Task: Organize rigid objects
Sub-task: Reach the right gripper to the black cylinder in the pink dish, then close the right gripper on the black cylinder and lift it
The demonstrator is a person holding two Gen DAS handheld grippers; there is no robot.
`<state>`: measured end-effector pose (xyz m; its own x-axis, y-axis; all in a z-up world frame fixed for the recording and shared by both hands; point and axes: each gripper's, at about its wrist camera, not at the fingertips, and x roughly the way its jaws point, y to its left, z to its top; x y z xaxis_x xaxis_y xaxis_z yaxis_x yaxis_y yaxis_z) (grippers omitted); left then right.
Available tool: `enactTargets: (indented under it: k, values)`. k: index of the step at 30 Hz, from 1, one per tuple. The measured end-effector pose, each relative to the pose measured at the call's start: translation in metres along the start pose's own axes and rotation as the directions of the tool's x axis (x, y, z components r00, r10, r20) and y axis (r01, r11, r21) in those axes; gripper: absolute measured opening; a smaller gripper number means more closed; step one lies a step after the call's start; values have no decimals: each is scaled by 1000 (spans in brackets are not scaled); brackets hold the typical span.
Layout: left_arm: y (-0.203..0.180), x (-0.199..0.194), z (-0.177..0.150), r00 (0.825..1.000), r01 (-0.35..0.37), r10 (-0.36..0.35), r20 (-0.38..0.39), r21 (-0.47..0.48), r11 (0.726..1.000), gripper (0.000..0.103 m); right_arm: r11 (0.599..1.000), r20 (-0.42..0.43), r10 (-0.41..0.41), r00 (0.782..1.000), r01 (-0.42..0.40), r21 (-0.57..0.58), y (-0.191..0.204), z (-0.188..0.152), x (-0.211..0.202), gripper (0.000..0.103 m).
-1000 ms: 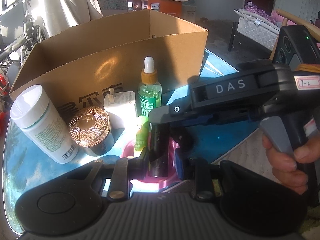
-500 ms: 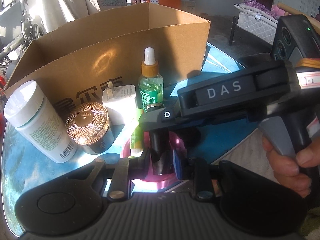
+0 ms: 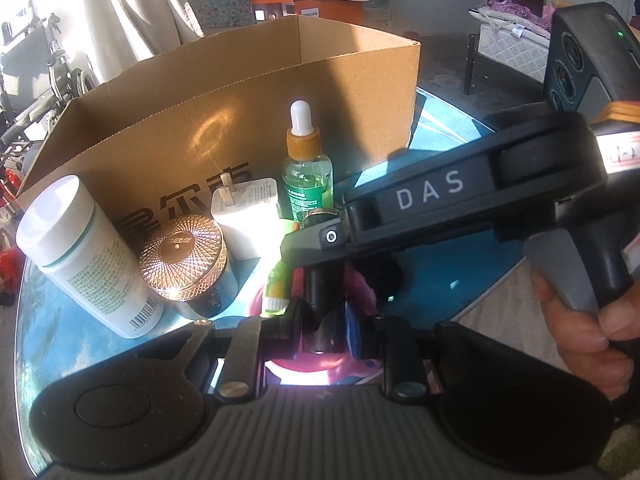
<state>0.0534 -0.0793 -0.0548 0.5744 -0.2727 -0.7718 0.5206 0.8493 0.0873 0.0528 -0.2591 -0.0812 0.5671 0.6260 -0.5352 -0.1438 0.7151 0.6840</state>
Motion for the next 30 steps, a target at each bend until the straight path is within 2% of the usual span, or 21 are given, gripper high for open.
enactTargets:
  k: [15,30]
  values:
    - [-2,-16,0,998,-18,18,65,0,1000,23,992,64,-14,998,22,-125,24,2,-20,25]
    - [1,-31,2,993,-19,21,112,-21,1000,23,986,90,-2,996,17,-168,39,2,-34,22]
